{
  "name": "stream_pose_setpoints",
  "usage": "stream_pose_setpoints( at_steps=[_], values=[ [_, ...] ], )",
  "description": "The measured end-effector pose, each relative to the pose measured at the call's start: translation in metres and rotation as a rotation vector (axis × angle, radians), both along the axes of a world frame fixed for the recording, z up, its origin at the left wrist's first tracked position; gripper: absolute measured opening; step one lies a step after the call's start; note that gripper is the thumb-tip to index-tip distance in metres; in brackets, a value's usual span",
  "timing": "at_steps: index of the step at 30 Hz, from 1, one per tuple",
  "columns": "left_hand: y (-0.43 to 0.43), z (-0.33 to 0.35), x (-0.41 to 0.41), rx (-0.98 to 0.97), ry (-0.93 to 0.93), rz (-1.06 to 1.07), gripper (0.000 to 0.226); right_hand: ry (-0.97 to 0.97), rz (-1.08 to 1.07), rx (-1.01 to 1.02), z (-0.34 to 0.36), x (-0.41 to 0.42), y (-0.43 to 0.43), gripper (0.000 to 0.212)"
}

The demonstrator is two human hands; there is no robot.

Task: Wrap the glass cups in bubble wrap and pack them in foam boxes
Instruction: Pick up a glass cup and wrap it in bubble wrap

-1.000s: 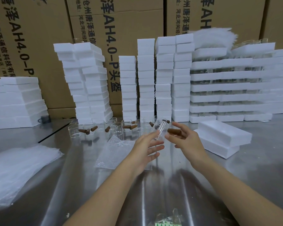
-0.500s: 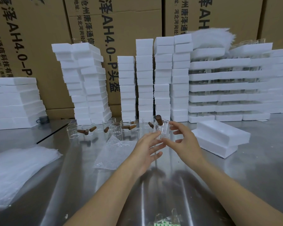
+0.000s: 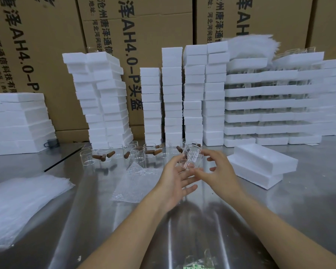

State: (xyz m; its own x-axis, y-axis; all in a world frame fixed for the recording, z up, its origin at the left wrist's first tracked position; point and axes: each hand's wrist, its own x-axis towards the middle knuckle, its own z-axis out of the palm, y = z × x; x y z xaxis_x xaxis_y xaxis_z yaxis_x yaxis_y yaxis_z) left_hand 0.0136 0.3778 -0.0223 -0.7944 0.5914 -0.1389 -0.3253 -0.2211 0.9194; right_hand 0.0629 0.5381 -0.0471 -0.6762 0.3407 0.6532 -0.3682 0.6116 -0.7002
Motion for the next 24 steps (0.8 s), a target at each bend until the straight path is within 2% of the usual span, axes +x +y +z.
stream_pose_setpoints(
  at_steps=[7,12,16,17,18,21,22,24],
  values=[
    [0.002,-0.008,-0.002,-0.063,0.026,0.036,0.05,0.002,-0.012,0.095,0.001,0.002,-0.001,0.057],
    [0.004,-0.008,-0.003,0.01,-0.042,0.077,0.049,-0.053,-0.073,0.151,-0.001,0.0,0.004,0.049],
    [0.001,-0.007,-0.01,0.085,-0.011,0.14,0.044,-0.146,-0.025,0.112,0.0,0.001,0.004,0.077],
    [-0.001,-0.007,-0.012,0.091,-0.013,0.152,0.044,-0.193,-0.005,0.098,0.0,0.002,0.004,0.078],
    [-0.001,-0.006,-0.014,0.092,-0.01,0.163,0.048,-0.233,0.018,0.089,0.0,0.002,0.004,0.071],
    [-0.002,-0.008,-0.019,0.044,0.012,0.202,0.063,-0.283,0.119,0.076,0.001,0.005,0.001,0.024],
    [-0.002,-0.009,-0.02,0.016,0.026,0.21,0.065,-0.277,0.166,0.066,0.002,0.007,-0.001,0.016],
    [-0.002,-0.009,-0.022,-0.058,0.076,0.202,0.07,-0.291,0.239,0.034,0.006,0.011,-0.005,0.02]
  ],
)
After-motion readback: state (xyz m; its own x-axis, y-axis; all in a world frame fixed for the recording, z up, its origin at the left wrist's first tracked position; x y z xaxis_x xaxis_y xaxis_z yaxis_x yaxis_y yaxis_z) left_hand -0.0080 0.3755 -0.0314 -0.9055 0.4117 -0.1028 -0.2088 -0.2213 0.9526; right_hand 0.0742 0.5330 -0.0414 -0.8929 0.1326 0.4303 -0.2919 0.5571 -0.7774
